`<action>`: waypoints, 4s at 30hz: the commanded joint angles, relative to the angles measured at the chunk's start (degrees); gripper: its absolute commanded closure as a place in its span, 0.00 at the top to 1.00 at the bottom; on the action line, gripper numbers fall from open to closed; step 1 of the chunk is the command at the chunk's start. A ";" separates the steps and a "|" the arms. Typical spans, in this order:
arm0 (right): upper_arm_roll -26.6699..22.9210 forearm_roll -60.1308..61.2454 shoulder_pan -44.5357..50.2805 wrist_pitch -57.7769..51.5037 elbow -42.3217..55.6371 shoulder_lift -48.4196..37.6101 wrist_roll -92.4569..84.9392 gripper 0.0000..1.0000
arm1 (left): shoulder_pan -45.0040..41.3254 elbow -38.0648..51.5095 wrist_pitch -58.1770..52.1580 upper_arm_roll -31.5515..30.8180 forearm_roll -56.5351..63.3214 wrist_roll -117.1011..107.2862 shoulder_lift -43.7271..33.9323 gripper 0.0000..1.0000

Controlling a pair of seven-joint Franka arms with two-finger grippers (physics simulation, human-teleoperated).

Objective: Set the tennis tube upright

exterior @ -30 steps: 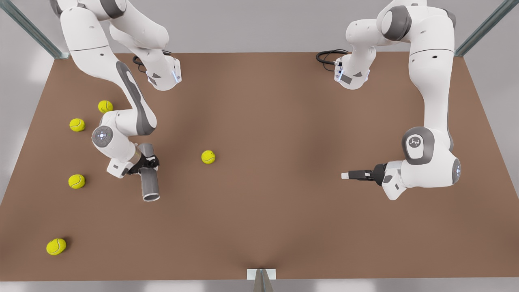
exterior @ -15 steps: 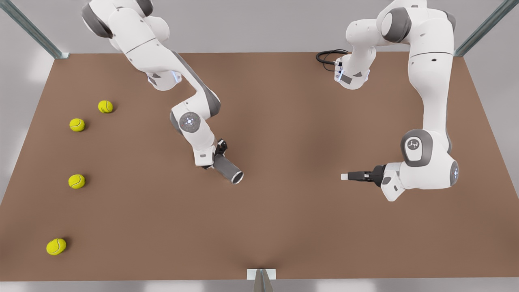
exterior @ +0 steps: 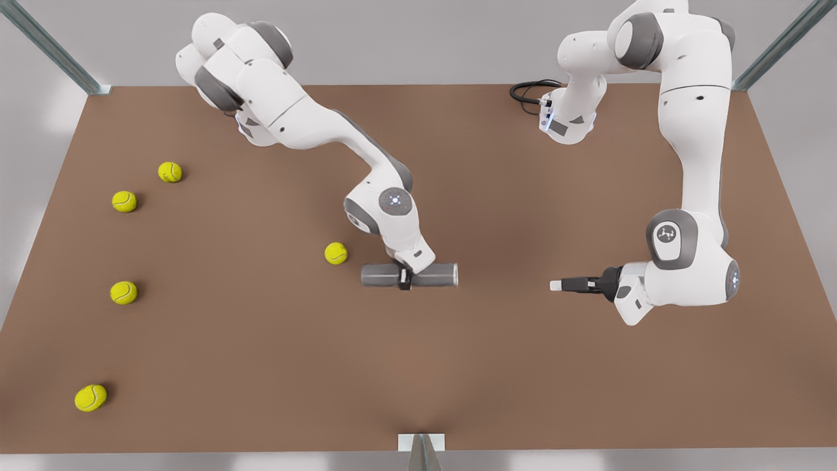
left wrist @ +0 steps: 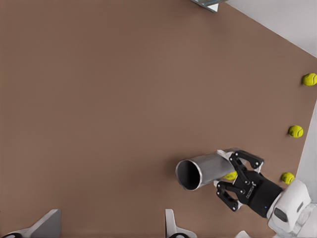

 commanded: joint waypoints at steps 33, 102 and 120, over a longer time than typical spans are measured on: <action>-13.69 11.21 -27.53 -40.81 1.36 -34.40 19.07 1.00 | 1.67 -12.83 7.91 -7.12 -24.52 22.58 5.09 1.00; -8.78 14.81 -28.75 -38.70 -1.55 -33.00 42.02 1.00 | -0.79 -21.53 18.11 -12.13 -50.45 43.24 12.12 0.39; -8.69 15.08 -28.92 -39.40 -1.82 -32.74 42.11 1.00 | 0.88 -21.62 20.21 -14.50 -51.51 42.80 11.25 0.21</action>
